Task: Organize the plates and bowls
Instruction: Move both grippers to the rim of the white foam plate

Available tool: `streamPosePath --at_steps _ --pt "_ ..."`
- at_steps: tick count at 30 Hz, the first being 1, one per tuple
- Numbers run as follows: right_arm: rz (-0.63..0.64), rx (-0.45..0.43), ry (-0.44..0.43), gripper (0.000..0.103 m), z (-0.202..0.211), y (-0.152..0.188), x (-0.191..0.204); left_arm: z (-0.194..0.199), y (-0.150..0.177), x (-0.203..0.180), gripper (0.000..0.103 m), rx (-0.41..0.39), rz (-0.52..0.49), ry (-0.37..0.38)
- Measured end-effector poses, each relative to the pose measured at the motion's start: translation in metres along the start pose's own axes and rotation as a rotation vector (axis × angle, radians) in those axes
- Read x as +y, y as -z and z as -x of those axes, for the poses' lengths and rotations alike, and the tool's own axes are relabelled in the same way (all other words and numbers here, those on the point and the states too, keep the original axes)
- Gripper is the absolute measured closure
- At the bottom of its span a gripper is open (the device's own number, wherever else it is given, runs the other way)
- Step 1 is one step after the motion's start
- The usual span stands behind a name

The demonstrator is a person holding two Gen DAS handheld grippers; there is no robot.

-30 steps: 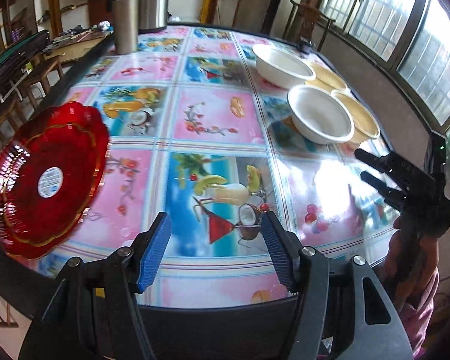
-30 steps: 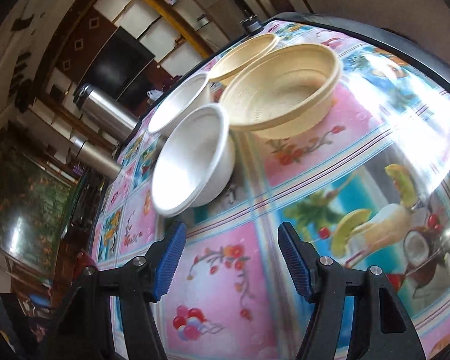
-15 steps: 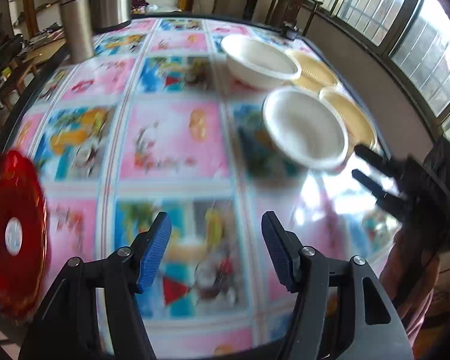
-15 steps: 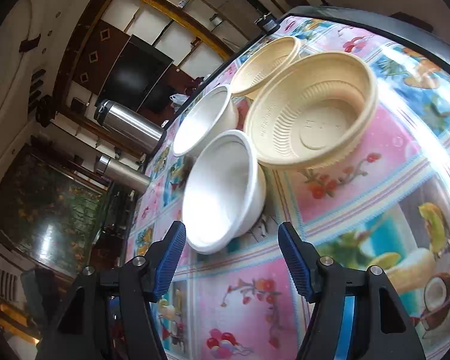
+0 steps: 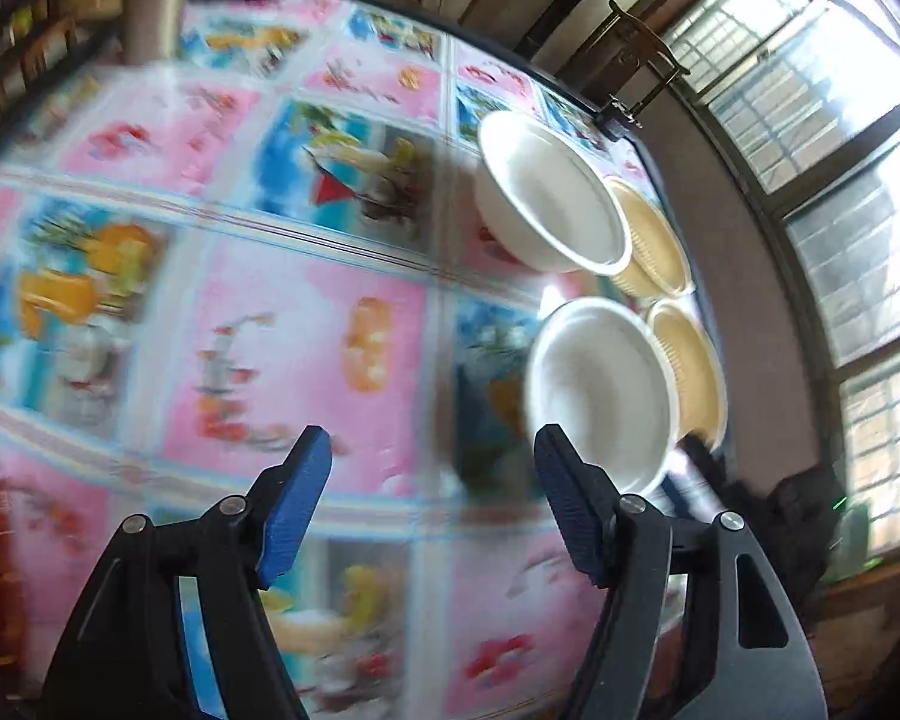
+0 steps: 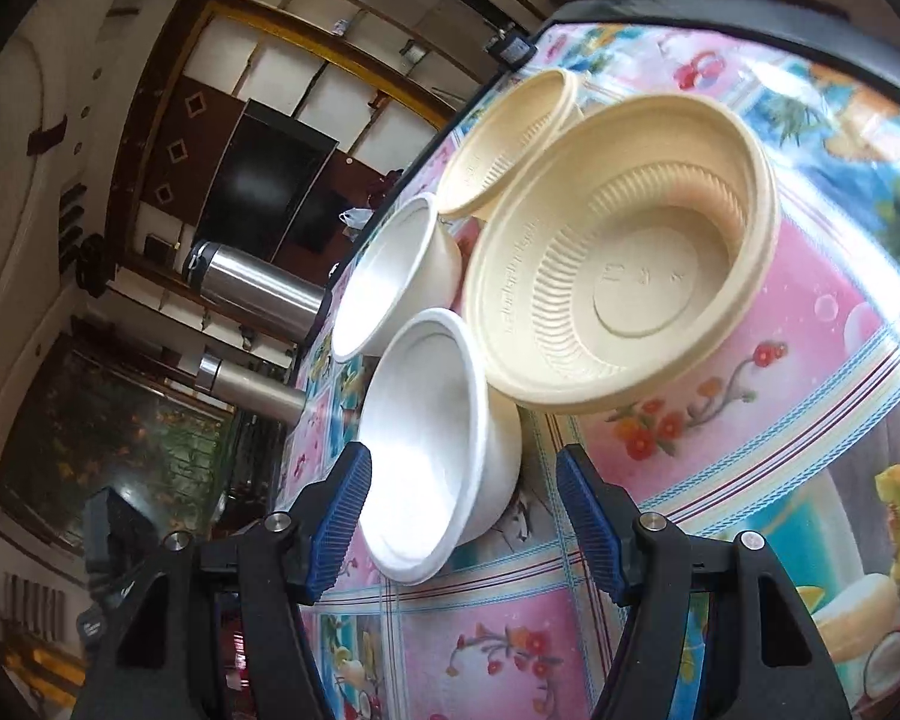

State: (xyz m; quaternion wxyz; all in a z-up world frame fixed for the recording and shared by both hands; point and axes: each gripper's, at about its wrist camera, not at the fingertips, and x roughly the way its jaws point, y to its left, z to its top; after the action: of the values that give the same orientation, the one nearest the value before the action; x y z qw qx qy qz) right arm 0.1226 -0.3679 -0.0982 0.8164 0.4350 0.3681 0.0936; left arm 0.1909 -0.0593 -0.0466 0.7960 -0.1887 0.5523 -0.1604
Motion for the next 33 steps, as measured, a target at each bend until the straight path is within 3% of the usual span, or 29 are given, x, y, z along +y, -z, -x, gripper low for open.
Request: streamPosePath --at_steps 8,14,16,18,24,33 --pt "-0.042 0.060 -0.139 0.036 -0.009 -0.001 -0.002 -0.049 -0.017 -0.020 0.034 0.073 0.092 0.147" --pt "0.000 -0.009 -0.074 0.036 -0.001 -0.001 0.003 -0.058 -0.021 -0.027 0.034 -0.003 0.080 0.163" --pt "0.014 -0.007 -0.038 0.036 -0.005 -0.002 0.004 -0.062 -0.021 -0.029 0.034 0.021 0.042 0.151" --pt "0.014 0.009 -0.030 0.036 -0.009 -0.001 0.005 -0.057 -0.018 -0.031 0.034 0.016 -0.002 0.209" --pt "0.092 -0.046 0.050 0.036 -0.007 0.000 0.017 -0.063 -0.015 -0.030 0.034 0.038 -0.035 0.269" --pt "0.102 -0.053 0.090 0.046 -0.008 0.001 0.014 -0.053 -0.015 -0.040 0.034 -0.048 -0.123 0.246"
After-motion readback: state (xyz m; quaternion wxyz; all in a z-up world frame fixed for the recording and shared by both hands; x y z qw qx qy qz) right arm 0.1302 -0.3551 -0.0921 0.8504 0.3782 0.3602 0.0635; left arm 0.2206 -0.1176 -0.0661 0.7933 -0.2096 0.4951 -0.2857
